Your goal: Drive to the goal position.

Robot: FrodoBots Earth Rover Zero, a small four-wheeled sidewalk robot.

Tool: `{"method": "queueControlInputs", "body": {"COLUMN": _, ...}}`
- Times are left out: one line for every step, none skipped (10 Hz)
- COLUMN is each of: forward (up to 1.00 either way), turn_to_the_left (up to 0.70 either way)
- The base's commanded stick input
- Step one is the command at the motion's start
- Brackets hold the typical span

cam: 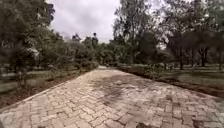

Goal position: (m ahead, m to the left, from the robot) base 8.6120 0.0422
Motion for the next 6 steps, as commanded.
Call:
{"method": "queueControlInputs", "body": {"forward": 0.7, "turn_to_the_left": 0.0}}
{"method": "queueControlInputs", "body": {"forward": 0.7, "turn_to_the_left": 0.0}}
{"method": "queueControlInputs", "body": {"forward": 0.7, "turn_to_the_left": 0.0}}
{"method": "queueControlInputs", "body": {"forward": 0.7, "turn_to_the_left": 0.0}}
{"method": "queueControlInputs", "body": {"forward": 0.7, "turn_to_the_left": 0.0}}
{"method": "queueControlInputs", "body": {"forward": 0.7, "turn_to_the_left": 0.0}}
